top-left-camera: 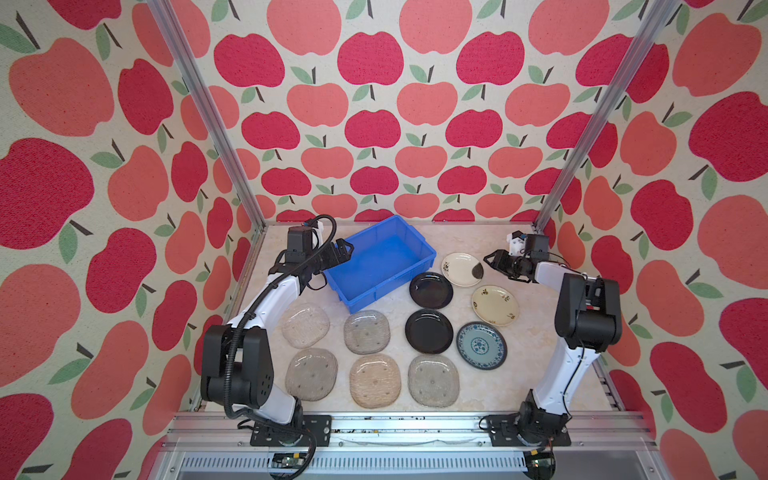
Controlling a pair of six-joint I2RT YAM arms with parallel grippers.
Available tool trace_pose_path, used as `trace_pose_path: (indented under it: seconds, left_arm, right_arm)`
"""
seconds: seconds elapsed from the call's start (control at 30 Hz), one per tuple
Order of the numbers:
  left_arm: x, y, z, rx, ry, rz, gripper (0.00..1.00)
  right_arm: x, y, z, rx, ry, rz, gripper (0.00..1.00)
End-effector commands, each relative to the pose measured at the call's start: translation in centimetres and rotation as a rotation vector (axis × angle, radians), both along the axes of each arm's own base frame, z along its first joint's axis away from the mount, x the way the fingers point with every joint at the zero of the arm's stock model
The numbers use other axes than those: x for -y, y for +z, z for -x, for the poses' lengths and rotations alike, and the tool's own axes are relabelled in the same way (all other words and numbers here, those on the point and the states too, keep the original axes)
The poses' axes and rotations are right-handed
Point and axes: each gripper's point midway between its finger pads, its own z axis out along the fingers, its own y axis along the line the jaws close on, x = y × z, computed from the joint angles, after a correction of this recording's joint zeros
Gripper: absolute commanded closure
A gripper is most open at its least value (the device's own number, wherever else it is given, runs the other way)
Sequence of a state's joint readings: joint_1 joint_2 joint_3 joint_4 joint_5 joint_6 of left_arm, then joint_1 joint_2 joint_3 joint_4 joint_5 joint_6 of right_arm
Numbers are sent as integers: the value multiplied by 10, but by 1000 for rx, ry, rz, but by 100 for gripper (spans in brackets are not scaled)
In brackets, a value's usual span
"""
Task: Place the plates into the plastic bin on the countertop
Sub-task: 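Grasp the cream flower-print plate edge with the right gripper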
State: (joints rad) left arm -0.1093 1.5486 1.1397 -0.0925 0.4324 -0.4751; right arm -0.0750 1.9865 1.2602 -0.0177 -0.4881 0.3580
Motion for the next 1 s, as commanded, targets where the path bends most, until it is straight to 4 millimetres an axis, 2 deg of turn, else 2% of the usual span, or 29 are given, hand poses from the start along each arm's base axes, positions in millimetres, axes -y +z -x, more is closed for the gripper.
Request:
trace_pose_path:
  seconds: [0.0, 0.2, 0.5, 0.9, 0.97]
  left_arm:
    - [10, 18, -9, 34, -27, 37, 5]
    - [9, 16, -13, 20, -24, 23, 6]
    - [14, 12, -17, 17, -31, 19, 6]
    - [16, 4, -20, 5, -30, 6, 6]
    - [16, 0, -20, -3, -28, 3, 6]
  right_arm:
    - [-4, -21, 9, -77, 11, -46, 60]
    - [-1, -22, 12, -116, 21, -67, 60]
    - [-12, -32, 10, -180, 61, -128, 62]
    - [-22, -47, 12, -223, 90, -165, 68]
    - [-24, -50, 12, -237, 94, -178, 71]
